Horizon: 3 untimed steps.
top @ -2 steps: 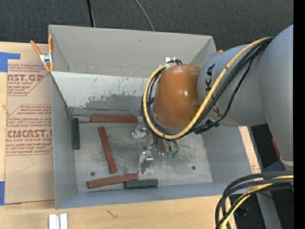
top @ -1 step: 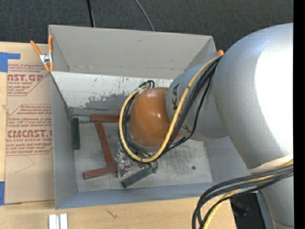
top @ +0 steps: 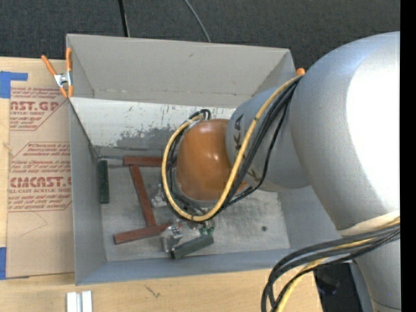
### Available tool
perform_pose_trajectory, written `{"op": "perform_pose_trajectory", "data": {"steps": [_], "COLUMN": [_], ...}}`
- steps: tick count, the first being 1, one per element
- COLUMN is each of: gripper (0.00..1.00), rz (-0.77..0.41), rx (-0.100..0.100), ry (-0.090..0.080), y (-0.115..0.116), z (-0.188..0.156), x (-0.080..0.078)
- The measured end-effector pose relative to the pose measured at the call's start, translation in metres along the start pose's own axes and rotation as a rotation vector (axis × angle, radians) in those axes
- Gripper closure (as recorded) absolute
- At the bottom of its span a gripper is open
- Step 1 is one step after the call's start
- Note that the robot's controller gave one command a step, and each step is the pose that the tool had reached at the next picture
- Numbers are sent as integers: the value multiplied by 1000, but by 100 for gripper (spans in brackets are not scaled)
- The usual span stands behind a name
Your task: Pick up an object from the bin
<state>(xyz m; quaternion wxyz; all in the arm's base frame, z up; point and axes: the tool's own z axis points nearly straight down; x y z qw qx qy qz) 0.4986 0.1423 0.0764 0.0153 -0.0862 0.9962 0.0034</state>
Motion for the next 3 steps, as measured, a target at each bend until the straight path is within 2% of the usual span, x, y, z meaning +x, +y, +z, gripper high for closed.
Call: {"op": "perform_pose_trajectory", "data": {"steps": [1, 2, 3], "gripper": [100, 100, 100], "rz": [0, -1, 51], "rx": [-1, -1, 6], "ry": [6, 6, 33], "y": [1, 1, -28], "z": [-1, -1, -202], "x": [1, 1, -6]}}
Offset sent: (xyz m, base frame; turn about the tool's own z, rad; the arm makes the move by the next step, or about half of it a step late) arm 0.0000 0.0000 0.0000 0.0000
